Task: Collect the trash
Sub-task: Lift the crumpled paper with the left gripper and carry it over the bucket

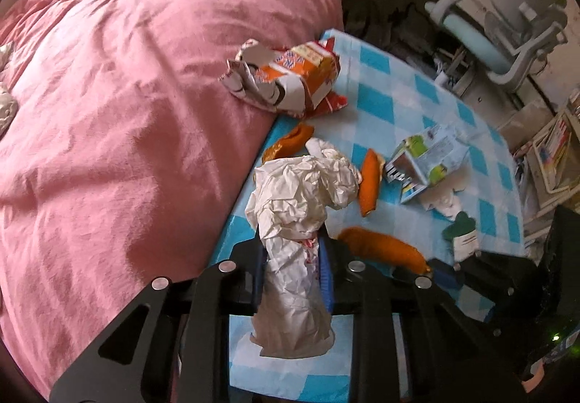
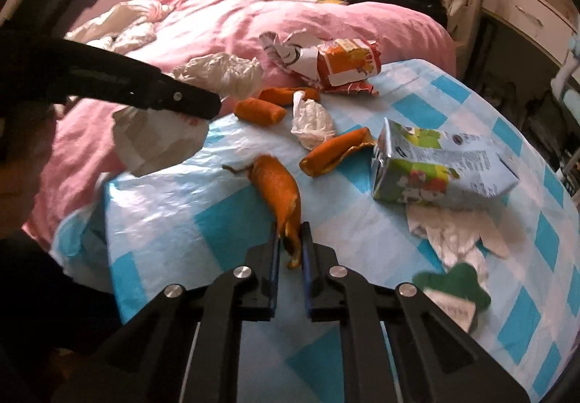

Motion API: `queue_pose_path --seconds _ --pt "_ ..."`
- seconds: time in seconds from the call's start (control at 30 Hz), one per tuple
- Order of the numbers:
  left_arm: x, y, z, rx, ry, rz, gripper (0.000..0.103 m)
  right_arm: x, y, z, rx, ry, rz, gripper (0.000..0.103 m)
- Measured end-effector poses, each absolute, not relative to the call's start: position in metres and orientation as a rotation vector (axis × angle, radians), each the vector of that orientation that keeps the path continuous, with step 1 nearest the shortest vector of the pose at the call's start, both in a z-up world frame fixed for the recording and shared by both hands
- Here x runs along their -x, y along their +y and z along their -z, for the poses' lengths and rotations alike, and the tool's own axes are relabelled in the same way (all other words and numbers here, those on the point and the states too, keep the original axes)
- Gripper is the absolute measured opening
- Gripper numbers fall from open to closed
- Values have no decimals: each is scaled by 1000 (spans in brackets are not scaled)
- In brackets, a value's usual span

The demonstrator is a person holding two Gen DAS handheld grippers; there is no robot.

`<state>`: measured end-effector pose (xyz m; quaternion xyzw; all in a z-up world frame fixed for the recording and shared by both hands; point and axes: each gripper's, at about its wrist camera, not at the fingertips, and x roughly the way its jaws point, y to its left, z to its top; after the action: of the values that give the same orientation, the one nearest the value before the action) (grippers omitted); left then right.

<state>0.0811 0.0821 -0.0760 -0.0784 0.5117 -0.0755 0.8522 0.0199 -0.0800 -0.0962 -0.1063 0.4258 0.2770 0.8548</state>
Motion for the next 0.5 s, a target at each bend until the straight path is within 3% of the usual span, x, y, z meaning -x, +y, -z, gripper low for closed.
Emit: queue_pose_path --seconds 0.5 --pt "-31 78 51 137 969 199 23 58 -107 55 91 782 -606 10"
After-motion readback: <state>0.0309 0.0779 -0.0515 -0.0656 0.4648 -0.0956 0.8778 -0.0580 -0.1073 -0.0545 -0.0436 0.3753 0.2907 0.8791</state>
